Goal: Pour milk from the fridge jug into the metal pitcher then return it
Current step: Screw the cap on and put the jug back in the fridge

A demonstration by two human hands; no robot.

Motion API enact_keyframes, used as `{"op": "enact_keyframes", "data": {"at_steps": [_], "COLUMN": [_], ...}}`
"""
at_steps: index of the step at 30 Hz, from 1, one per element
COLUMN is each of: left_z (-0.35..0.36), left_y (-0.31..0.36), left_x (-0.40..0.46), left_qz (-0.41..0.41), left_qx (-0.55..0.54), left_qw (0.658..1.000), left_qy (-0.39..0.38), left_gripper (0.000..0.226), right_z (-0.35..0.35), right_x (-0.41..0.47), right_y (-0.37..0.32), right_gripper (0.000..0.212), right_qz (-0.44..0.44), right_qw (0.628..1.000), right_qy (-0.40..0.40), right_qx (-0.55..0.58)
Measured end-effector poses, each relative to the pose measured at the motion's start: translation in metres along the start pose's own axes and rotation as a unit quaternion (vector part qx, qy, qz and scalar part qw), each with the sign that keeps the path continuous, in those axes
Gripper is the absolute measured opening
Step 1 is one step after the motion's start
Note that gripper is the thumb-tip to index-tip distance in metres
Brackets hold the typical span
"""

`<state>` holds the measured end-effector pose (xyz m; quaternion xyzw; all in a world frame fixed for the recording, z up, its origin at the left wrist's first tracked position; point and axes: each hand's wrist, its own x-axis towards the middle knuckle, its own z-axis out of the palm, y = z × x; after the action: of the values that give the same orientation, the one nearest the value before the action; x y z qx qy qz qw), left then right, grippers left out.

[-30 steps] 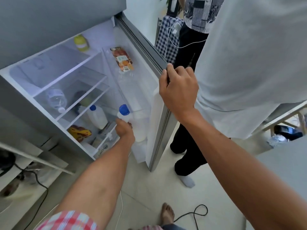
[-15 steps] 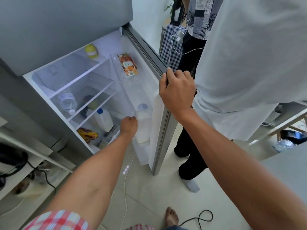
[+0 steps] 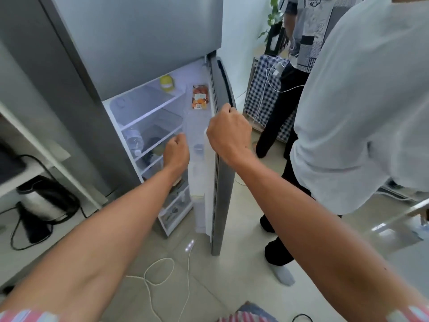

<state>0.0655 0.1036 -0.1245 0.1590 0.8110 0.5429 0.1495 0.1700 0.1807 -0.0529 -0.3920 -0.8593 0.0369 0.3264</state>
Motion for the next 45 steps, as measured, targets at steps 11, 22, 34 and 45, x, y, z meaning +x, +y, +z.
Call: {"op": "enact_keyframes", "data": {"at_steps": [11, 22, 34, 45], "left_z": [-0.062, -0.095, -0.067, -0.084], "left_y": [-0.008, -0.002, 0.0, 0.019], "left_x": [0.042, 0.041, 0.036, 0.051], "left_qz": [-0.055, 0.131, 0.138, 0.027], "left_qx": [-0.021, 0.1, 0.487, 0.474], "left_qw": [0.998, 0.93, 0.83, 0.867], "left_qy": [0.011, 0.328, 0.237, 0.153], "left_gripper": [0.066, 0.035, 0.067, 0.073], "right_z": [0.046, 0.122, 0.143, 0.137], "right_x": [0.058, 0.075, 0.108, 0.123], "right_y": [-0.005, -0.011, -0.041, -0.06], "right_gripper": [0.04, 0.055, 0.065, 0.081], "right_qz": [-0.089, -0.256, -0.366, -0.369], "right_qw": [0.96, 0.94, 0.893, 0.865], "right_qy": [-0.163, -0.142, -0.235, -0.332], "right_qx": [0.207, 0.175, 0.115, 0.072]}}
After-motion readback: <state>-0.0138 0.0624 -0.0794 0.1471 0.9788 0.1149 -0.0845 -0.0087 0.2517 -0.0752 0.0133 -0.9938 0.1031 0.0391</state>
